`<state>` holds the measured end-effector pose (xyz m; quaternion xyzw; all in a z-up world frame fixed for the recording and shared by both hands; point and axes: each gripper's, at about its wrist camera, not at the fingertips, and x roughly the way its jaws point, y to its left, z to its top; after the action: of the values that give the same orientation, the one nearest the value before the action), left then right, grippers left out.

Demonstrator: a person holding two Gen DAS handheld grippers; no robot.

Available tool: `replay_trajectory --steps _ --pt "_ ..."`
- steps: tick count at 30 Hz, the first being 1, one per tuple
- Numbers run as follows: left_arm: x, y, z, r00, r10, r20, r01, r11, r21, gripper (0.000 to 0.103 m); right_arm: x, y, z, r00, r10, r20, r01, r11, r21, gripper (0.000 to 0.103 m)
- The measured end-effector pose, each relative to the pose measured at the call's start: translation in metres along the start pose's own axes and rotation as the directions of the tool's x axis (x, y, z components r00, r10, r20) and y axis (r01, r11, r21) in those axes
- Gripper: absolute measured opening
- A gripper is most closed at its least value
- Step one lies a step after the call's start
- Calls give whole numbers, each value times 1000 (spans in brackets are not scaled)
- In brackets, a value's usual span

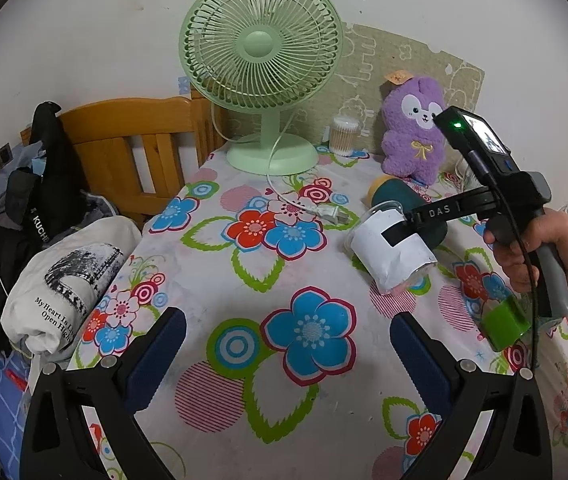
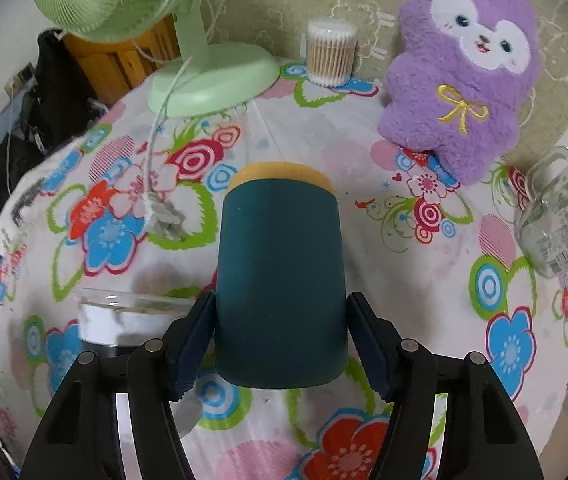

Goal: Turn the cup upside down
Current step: 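Close the right gripper around the teal cup's body, then lift the teal cup with the right gripper and rotate it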

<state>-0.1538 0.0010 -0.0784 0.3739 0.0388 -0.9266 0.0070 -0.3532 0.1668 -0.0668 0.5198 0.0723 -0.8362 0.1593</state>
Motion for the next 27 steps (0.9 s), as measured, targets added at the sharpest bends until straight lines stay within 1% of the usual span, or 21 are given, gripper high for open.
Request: replay_trajectory --steps 4,8,11,15,18,20,21,22,23,27 --pt "-9 3 -2 1000 -8 11 8 1000 -8 103 -37 5 -9 996 40 79 -42 999 35 68" --pt "-18 6 -5 1000 -21 19 21 1000 -16 103 -82 21 -27 984 71 166 -76 997 23 68" --pt "-26 9 -9 999 -34 23 34 999 -25 103 -112 39 -50 971 114 210 -120 993 14 68" --pt "-41 15 -17 998 -50 33 51 998 -39 103 -138 66 -93 965 115 237 -115 993 -13 68" --pt "-56 20 -25 997 -64 44 66 997 -48 103 -145 87 -125 967 98 236 -97 995 -15 68" --pt "-65 23 -32 996 -71 50 74 996 -51 103 -141 99 -144 971 62 231 -59 998 -23 68" --pt "-70 24 -37 996 -72 49 74 996 -51 103 -139 108 -156 973 26 228 -20 999 -29 68" --pt "-74 25 -42 996 -74 48 77 996 -51 103 -134 113 -164 975 8 224 -1 999 -33 68" --pt "-78 25 -47 996 -76 46 78 996 -51 103 -131 115 -171 976 5 219 2 1000 -30 68" --pt "-89 26 -63 996 -76 37 77 996 -51 103 -111 129 -200 986 29 166 -34 999 26 68"
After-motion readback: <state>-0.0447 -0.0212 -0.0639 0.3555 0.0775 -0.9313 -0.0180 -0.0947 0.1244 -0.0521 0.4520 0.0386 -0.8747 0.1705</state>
